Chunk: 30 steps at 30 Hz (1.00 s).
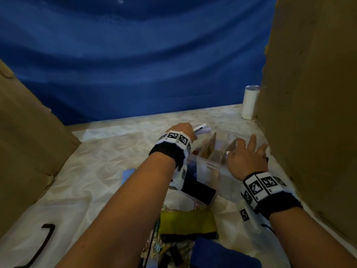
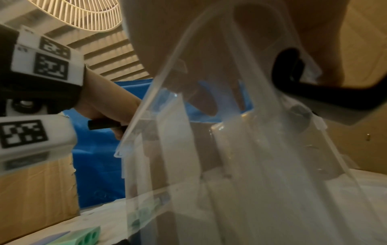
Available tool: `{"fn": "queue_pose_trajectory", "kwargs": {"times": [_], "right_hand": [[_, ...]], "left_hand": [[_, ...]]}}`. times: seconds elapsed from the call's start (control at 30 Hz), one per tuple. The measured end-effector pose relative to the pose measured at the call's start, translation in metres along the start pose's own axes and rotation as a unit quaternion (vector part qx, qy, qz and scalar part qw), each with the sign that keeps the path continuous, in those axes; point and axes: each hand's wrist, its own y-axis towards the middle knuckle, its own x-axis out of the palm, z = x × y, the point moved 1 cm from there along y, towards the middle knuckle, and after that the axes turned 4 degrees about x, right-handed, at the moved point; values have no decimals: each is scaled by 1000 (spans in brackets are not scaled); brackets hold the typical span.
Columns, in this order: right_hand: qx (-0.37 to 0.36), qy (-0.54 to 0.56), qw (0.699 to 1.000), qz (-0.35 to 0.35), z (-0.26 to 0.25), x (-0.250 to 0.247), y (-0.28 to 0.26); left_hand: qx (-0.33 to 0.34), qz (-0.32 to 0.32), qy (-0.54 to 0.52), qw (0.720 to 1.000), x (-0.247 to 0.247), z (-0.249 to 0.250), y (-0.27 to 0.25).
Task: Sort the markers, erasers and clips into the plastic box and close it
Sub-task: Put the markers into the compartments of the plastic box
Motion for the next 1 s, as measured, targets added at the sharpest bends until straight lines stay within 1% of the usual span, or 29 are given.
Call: {"fn": "queue_pose_trajectory", "kwargs": {"times": [0.1, 0.17, 0.27, 0.33, 0.43, 0.5, 0.57, 0.63, 0.73, 0.8, 0.83, 0.87, 0.9, 0.93, 0.97, 1.0], "right_hand": [[-5, -12, 1000, -6, 0, -1, -1], [-9, -14, 1000, -8, 0, -2, -1], [-16, -12, 1000, -23, -2, -5, -2], [-26, -11, 999, -34, -5, -5, -1], [-36, -15, 999, -38, -9, -5, 0], [-36, -19, 998, -38, -9, -5, 1], [-37, -23, 998, -37, -8, -6, 0], [-38, -26, 998, -38, -7, -5, -1], [-40, -26, 998, -37, -7, -4, 0], [-41, -28, 998, -35, -6, -4, 1], [-43, -27, 998, -35, -6, -3, 0], [-44, -24, 998, -34, -5, -3, 1], [-44, -23, 998, -34, -4, -3, 1], [-45, -21, 998, -35, -4, -3, 0], [-44, -20, 998, -36, -4, -3, 0], [-44, -20, 998, -36, -5, -3, 0]], "left_hand": [[-14, 5, -48, 999, -5, -14, -11], [-12, 0, -50, 999, -8, -26, -23], [-33, -3, -66, 997, -8, -49, -45], [-47, 13, -91, 995, -11, -59, -54], [-48, 41, -122, 990, -18, -61, -56], [-44, 36, -138, 989, -20, -51, -53], [-36, 17, -114, 993, -20, -38, -42], [-20, -8, -54, 998, -20, -22, -29], [18, -49, 19, 998, -9, -5, -9], [19, -61, 62, 996, 2, 0, 1], [8, -55, 57, 997, 5, 0, 5], [-2, -47, 31, 998, 6, -1, 8], [-10, -37, -32, 999, 5, -2, 9], [-19, -23, -100, 994, 2, -4, 8], [-24, -5, -147, 989, -2, -8, 5], [-22, 15, -158, 987, -8, -11, 0]]}}
